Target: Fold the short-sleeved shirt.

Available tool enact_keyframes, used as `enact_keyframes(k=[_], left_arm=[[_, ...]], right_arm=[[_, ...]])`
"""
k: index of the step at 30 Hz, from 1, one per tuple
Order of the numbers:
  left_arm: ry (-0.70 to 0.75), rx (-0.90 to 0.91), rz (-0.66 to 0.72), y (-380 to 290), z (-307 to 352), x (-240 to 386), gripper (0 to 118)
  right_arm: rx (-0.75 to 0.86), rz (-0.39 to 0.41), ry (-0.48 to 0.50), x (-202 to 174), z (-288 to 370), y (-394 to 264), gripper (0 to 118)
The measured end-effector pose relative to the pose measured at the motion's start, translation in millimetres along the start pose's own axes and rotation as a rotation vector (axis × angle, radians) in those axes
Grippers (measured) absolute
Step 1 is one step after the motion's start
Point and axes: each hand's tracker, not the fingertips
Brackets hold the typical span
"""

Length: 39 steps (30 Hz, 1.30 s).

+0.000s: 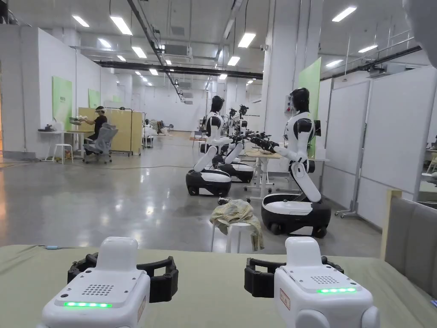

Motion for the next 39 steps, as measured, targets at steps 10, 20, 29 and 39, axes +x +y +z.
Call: enact_keyframes(k=[10, 20, 29, 39], left_arm=[[-0.002, -0.013, 0.002, -4, 0, -2, 100], [-0.004, 0.007, 0.033, 7, -3, -5, 3], [0.071, 0.011, -0.010, 1, 14, -29, 3], [0.302, -0.115, -0.051, -16, 84, -152, 3]], right_arm=[[0.005, -0.009, -0.011, 5, 1, -3, 34], [0.014, 0.009, -0.002, 10, 11, -3, 0], [0.018, 0.053, 0.054, -31, 3, -9, 0], [-0.058, 0.002, 0.389, -178, -11, -46, 0]])
